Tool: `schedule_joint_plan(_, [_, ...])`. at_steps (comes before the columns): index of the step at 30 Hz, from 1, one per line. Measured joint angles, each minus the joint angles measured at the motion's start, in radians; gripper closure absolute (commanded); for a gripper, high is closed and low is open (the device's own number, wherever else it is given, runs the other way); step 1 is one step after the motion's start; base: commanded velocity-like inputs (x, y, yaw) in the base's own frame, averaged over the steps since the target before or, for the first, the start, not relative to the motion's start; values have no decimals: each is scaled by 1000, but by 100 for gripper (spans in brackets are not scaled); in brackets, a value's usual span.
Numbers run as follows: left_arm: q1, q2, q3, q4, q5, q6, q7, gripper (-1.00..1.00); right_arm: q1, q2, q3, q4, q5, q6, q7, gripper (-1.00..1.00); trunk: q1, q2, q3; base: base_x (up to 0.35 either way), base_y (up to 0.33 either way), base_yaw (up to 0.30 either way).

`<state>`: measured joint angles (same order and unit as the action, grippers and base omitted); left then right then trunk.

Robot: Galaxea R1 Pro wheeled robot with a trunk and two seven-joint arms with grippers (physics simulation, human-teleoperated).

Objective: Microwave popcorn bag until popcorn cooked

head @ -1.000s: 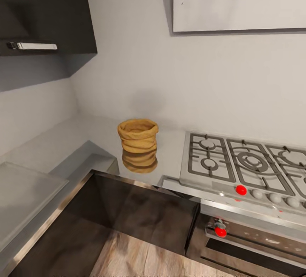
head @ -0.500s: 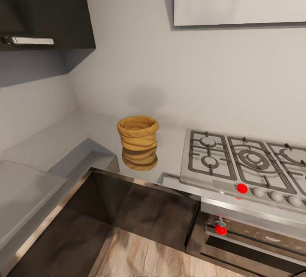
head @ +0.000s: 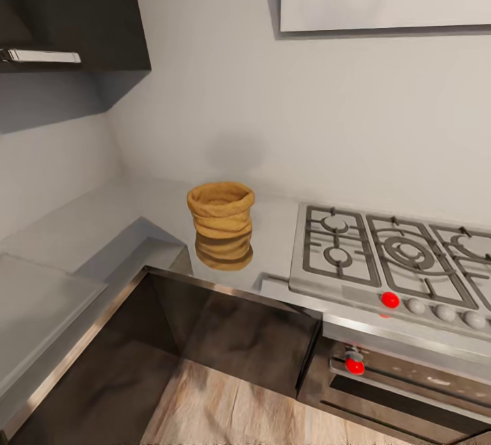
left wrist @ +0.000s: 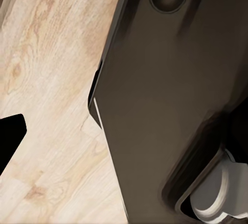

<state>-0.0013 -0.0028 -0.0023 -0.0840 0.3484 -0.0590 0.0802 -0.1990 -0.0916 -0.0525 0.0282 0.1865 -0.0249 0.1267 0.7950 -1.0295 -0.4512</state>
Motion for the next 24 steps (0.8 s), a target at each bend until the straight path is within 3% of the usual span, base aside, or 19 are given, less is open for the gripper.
schedule_joint_plan(14, [0,0,1,0,1,0,0,-100,0,-2,0,0,0,-17,0,-100,0,0,-16,0,0,15])
schedule_joint_plan(24, [0,0,1,0,2,0,1,-100,0,-2,1,0,13,-26,-19,-100,0,0,-16,0,0,247])
